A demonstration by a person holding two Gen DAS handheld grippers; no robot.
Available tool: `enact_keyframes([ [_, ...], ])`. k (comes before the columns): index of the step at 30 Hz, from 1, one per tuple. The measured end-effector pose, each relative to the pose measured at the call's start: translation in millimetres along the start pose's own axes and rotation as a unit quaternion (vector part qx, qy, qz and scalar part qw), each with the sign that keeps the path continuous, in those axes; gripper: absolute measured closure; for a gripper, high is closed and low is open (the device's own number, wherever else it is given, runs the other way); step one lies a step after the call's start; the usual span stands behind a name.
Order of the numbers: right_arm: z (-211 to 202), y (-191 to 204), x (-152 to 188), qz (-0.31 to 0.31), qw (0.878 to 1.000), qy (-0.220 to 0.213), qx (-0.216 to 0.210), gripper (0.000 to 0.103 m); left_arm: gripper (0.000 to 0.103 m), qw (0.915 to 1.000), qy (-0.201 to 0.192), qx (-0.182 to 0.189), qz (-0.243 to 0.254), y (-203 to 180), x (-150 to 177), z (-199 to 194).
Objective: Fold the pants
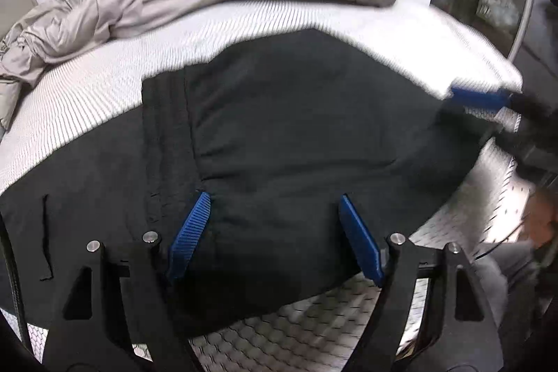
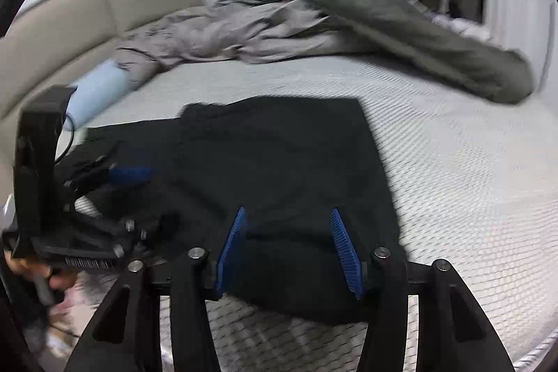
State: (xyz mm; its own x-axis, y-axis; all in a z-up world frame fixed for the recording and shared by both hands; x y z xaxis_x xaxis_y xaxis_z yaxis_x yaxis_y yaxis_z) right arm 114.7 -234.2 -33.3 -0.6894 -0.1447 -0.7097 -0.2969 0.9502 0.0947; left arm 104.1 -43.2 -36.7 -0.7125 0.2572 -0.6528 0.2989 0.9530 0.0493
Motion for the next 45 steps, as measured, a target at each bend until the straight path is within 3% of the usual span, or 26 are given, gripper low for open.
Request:
enact_keyframes([
  [4, -25.4, -18.7, -0.5, 0.022, 0.999, -0.027, -0.006, 0.051, 0.028, 0.9999, -0.009, 0.005, -0.011, 10.7, 6.7, -1.0],
  [8, -41.7, -53.6, 10.6, 0.045, 0.999, -0.011, 0.005, 0.046, 0.028, 0.9995, -0.011, -0.004, -0.028, 17.8, 10.0, -5.6],
  [10, -25.8, -70.7, 24.8, 0.086, 0.995, 0.025, -0.036, 0.046, 0.028, 0.9991, -0.009, 0.0, -0.041, 22.4, 16.1, -1.9],
  [11, -14.9, -81.5, 36.3, 0.12, 0.988, 0.048, -0.081, 0.05, 0.028, 0.9988, -0.01, 0.004, -0.049, 26.7, 15.6, 1.8],
  [13, 1.3, -99.8, 54.6, 0.158, 0.982, 0.084, -0.062, 0.089, 0.028, 0.9982, -0.014, 0.008, -0.058, 30.8, 15.9, 4.3],
  [16, -9.6, -116.4, 68.5, 0.192, 0.975, 0.05, -0.096, 0.097, 0.028, 0.9985, -0.014, 0.008, -0.052, 31.9, 16.8, 5.8],
  [18, -17.2, -129.2, 79.6, 0.211, 0.971, 0.054, -0.094, 0.097, 0.028, 0.9988, -0.012, 0.009, -0.048, 33.4, 15.8, 7.3],
  [22, -42.7, -126.8, 80.3, 0.171, 0.983, 0.043, -0.041, 0.097, 0.028, 0.998, -0.002, -0.008, -0.063, 37.9, 16.1, -4.1],
  [24, -58.2, -110.2, 66.0, 0.144, 0.989, 0.01, -0.035, 0.093, 0.028, 0.9965, -0.034, 0.016, -0.075, 36.3, 12.6, -24.7],
  [26, -60.1, -89.6, 52.6, 0.116, 0.992, -0.003, -0.055, 0.083, 0.026, 0.9958, -0.055, 0.03, -0.066, 27.8, 1.4, -33.4],
  [27, -55.1, -73.9, 43.8, 0.101, 0.993, -0.005, -0.067, 0.075, 0.024, 0.9968, -0.056, 0.032, -0.047, 19.8, -7.1, -30.9],
  [30, -21.2, -32.5, 22.3, 0.068, 0.992, -0.002, -0.107, 0.071, 0.022, 0.9975, -0.035, 0.061, -0.008, 4.1, -26.2, -2.2],
  [32, 15.7, -12.2, 19.6, 0.036, 0.993, 0.028, -0.109, 0.07, 0.023, 0.9965, -0.014, 0.081, -0.015, 9.1, -28.2, 24.7],
  [34, 42.6, -3.0, 26.3, -0.009, 0.993, 0.071, -0.092, 0.071, 0.031, 0.9975, 0.011, 0.069, -0.002, 17.1, -23.0, 43.5],
  [36, 43.4, -9.8, 36.0, -0.065, 0.996, 0.052, -0.042, 0.071, 0.033, 0.9968, 0.002, 0.076, 0.021, 20.8, -19.9, 37.5],
  [39, 27.6, -55.0, 41.1, -0.039, 0.998, 0.032, 0.022, 0.071, 0.034, 0.9969, 0.005, 0.075, 0.023, 31.6, -14.7, 30.2],
  [42, 12.0, -79.1, 39.7, -0.002, 0.999, 0.022, 0.025, 0.071, 0.034, 0.9988, 0.018, 0.045, 0.009, 34.0, -13.0, 18.9],
  [45, -1.0, -63.9, 29.1, -0.004, 1.0, 0.013, -0.01, 0.069, 0.033, 0.9974, -0.032, 0.064, 0.013, 22.1, -31.2, -4.3],
])
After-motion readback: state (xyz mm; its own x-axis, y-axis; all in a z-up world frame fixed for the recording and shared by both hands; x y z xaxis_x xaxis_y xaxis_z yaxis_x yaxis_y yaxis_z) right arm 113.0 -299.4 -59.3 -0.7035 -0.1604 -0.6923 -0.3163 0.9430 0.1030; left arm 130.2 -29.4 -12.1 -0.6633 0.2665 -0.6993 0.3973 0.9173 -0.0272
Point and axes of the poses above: each gripper's, at about its wrist camera, not at the fingertips, and z roughly the way its jaws point, y to its left, x to its underside, the point moved 3 cm from there along z, roughly the way its jaws point, and after that the axes turned 5 degrees about z, right-handed, at the moved point
